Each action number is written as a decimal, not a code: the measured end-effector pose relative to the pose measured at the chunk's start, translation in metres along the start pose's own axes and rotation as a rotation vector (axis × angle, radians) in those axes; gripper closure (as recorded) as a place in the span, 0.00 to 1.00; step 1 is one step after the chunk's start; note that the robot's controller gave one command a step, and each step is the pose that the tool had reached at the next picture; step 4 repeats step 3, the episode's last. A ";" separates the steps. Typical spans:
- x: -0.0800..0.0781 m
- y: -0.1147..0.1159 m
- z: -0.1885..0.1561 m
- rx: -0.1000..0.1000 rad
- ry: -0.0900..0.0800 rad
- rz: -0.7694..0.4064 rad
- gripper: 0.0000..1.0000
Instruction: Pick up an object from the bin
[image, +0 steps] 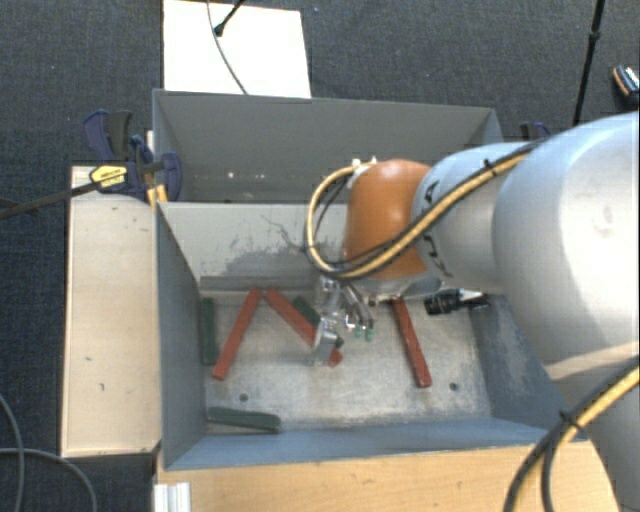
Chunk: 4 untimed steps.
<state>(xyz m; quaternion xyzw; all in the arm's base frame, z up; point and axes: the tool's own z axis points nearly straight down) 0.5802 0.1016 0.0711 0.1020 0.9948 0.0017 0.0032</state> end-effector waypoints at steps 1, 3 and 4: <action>0.001 -0.002 0.000 0.002 0.003 0.000 1.00; 0.016 0.009 -0.073 0.005 0.010 -0.205 1.00; 0.016 0.009 -0.073 0.005 0.010 -0.205 1.00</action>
Offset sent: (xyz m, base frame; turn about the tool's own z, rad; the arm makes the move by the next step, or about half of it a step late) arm 0.0000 0.0000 0.0000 0.0000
